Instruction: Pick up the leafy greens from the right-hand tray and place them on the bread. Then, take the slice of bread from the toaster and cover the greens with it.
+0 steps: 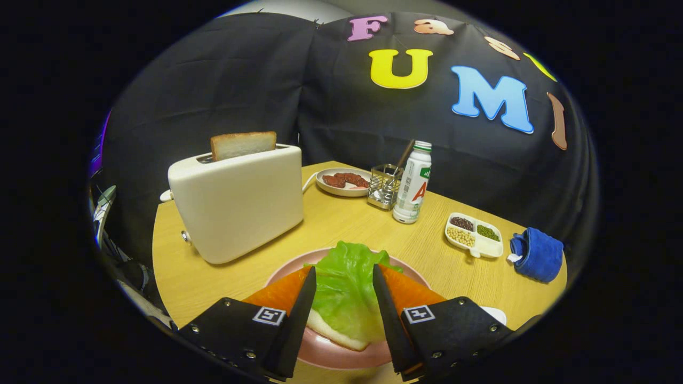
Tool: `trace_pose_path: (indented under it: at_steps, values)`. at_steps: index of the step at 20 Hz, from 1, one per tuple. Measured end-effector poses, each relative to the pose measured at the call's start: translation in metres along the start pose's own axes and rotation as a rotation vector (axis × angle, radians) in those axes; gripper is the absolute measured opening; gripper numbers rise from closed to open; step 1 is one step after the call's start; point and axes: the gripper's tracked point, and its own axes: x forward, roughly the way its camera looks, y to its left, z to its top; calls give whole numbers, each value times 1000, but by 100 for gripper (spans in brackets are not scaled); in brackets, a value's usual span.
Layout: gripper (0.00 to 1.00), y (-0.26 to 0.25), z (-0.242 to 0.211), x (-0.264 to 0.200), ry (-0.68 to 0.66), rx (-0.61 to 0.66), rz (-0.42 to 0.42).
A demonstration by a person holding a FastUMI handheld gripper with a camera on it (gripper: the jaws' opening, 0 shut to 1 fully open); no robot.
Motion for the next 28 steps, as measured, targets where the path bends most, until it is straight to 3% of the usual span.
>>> trace_pose_path:
  at_steps: [10,20,28]
  values:
    - [66,72,85,-2,-186,73,91]
    - [65,141,133,8,-300,107,171]
    - [65,158,141,37,-326,64,91]
